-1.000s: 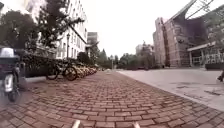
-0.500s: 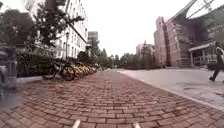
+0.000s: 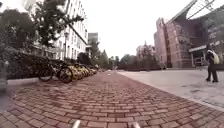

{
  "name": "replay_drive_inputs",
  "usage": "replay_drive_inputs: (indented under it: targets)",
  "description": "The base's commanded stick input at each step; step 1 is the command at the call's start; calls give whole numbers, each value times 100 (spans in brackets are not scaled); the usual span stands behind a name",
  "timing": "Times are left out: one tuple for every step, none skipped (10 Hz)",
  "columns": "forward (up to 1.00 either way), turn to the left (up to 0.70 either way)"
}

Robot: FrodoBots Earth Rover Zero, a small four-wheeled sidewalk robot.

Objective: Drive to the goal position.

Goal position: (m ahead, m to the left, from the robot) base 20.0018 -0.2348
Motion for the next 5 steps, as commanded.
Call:
replay_drive_inputs:
  targets:
    - [70, 0]
    - [70, -1]
    - [70, -6]
    - [70, -8]
    - [70, -10]
